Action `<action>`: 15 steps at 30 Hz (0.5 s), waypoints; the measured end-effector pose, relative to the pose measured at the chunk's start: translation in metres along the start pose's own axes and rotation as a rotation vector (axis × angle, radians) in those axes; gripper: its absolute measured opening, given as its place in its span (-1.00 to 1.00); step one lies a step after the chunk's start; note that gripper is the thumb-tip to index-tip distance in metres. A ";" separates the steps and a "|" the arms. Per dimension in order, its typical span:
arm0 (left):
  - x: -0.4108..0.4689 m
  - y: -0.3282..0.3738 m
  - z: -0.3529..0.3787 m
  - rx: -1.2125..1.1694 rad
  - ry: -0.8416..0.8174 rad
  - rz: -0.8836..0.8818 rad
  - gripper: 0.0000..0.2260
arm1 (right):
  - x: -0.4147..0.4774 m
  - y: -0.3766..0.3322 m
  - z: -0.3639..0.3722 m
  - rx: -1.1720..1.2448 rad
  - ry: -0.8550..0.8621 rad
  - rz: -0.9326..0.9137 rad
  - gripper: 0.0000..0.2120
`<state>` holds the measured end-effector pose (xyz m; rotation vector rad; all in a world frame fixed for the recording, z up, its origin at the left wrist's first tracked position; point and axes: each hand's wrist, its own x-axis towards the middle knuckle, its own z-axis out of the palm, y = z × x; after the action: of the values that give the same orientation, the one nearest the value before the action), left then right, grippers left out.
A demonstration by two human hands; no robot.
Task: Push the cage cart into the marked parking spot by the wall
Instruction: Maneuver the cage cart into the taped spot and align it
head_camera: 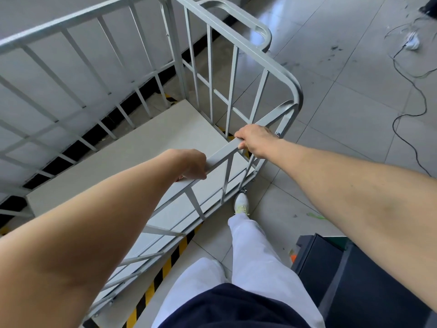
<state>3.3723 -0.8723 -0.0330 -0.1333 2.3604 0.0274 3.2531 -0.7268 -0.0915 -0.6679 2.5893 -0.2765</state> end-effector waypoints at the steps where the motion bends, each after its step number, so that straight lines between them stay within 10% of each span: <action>1: 0.002 0.000 -0.001 0.001 -0.005 0.002 -0.71 | 0.001 0.000 -0.001 0.011 -0.010 0.010 -0.74; 15: 0.028 0.002 -0.008 0.016 -0.041 -0.037 -0.70 | 0.010 0.005 -0.011 -0.081 0.040 -0.056 -0.65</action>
<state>3.3467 -0.8734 -0.0475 -0.1668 2.3160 -0.0069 3.2380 -0.7265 -0.0875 -0.7714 2.6347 -0.2059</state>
